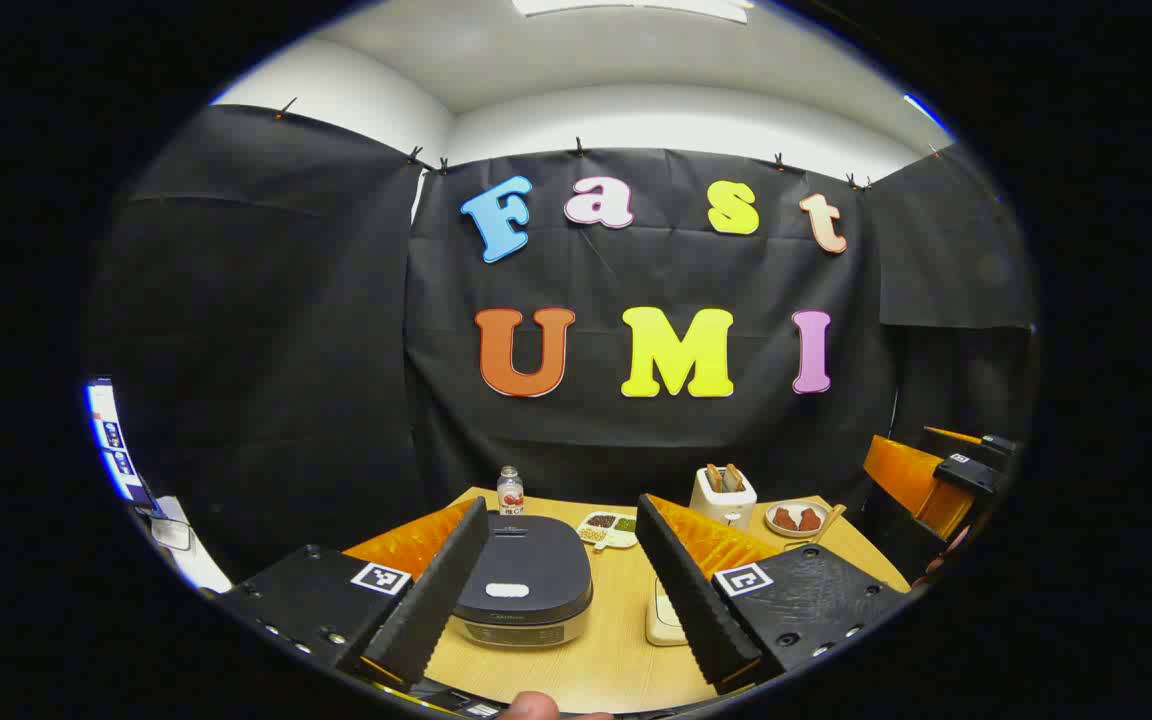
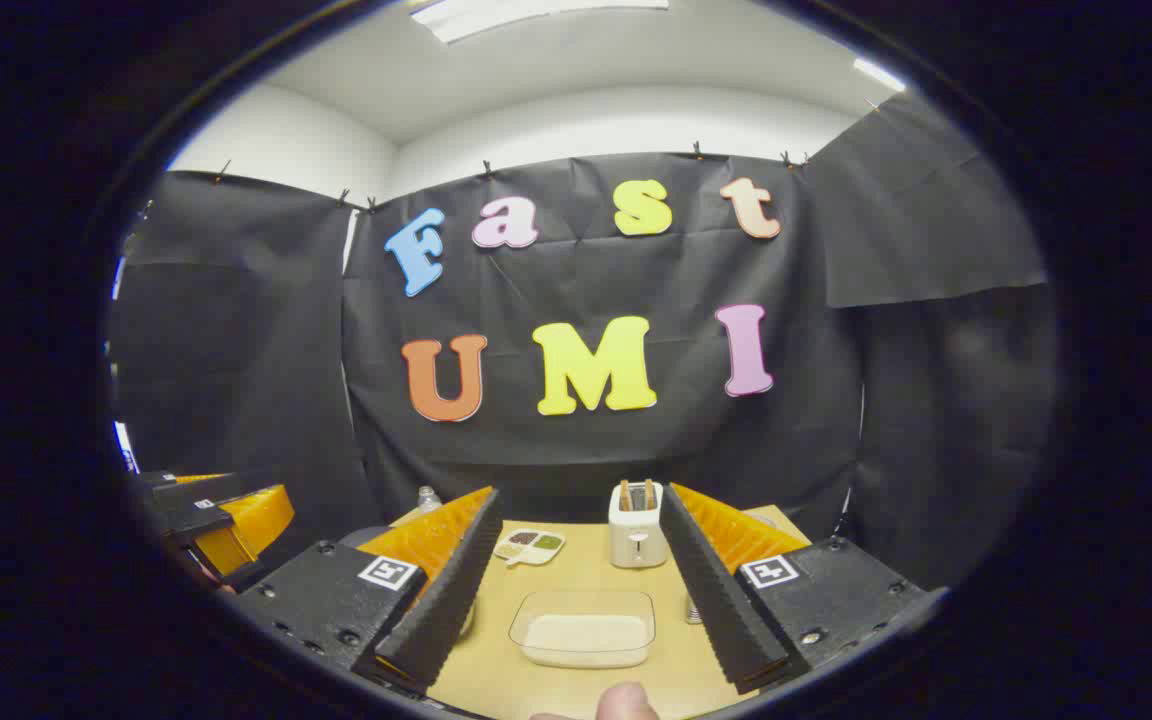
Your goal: Close the left gripper, press the button to open the rice cooker; take a wooden spoon from the chopstick holder with the right hand, scoop a spoonful of rice and pour it into the rice cooker, then put the wooden spoon back into the chopstick holder.
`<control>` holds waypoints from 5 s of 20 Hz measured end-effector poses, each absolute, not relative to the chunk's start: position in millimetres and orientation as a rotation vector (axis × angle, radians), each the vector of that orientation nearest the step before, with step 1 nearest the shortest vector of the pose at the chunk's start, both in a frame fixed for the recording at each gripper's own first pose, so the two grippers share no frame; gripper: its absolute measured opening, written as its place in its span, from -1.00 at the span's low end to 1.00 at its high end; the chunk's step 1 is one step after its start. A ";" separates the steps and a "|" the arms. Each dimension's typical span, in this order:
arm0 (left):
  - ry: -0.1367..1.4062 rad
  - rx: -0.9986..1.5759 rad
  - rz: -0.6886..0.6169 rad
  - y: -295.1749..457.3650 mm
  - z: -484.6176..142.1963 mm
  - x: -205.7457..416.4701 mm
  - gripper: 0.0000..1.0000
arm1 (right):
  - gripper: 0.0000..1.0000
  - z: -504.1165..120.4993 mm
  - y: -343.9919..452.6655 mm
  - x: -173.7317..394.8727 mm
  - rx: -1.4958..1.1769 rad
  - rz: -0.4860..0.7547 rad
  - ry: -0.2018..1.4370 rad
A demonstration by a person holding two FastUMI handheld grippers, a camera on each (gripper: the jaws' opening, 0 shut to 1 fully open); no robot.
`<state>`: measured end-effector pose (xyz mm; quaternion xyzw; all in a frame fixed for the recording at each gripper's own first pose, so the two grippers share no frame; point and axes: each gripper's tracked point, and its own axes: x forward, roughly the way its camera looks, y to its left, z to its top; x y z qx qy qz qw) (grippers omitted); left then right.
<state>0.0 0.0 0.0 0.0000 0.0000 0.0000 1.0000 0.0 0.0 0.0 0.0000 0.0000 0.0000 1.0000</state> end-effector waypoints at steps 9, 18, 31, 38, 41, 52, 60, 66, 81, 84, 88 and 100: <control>0.017 0.009 -0.005 5.4 -7.8 2.5 0.90 | 1.00 -0.8 -10.0 -7.3 0.005 -0.031 0.004; 0.052 0.001 -0.007 17.9 -16.1 -2.0 0.90 | 1.00 -10.0 -3.9 -3.8 -0.017 -0.020 0.020; 0.218 -0.032 -0.026 27.5 -47.3 37.8 0.90 | 1.00 -9.3 -42.7 35.6 -0.035 -0.045 0.042; 0.482 -0.085 -0.054 36.5 -98.5 75.3 0.89 | 1.00 -10.5 -80.0 68.7 0.003 -0.079 0.042; 0.557 -0.087 -0.056 42.2 -111.3 90.1 0.86 | 1.00 -17.2 -98.9 75.6 0.017 -0.106 0.054; 0.805 -0.187 -0.057 43.6 -167.1 119.2 -0.83 | 1.00 -32.6 -155.8 80.9 0.057 -0.186 0.080; 0.873 -0.189 -0.021 63.1 -200.8 133.0 -1.00 | 1.00 -37.2 -172.3 81.0 0.051 -0.223 0.096; 0.947 -0.264 -0.042 63.8 -219.5 123.3 -1.00 | 1.00 -38.2 -171.5 82.2 0.042 -0.232 0.095; 0.629 -0.123 0.012 68.9 -133.6 144.8 -1.00 | 1.00 -24.2 -160.4 75.3 0.031 -0.201 0.066; 0.462 -0.121 0.033 68.5 -84.8 160.3 -1.00 | 1.00 -25.8 -166.6 74.1 0.046 -0.204 0.075; 0.279 -0.116 0.077 68.0 -37.2 179.7 -0.98 | 1.00 -24.8 -176.7 73.8 0.051 -0.210 0.078; 0.105 -0.031 0.046 21.5 2.8 173.1 0.43 | 1.00 -49.8 -230.9 101.5 0.069 -0.231 0.134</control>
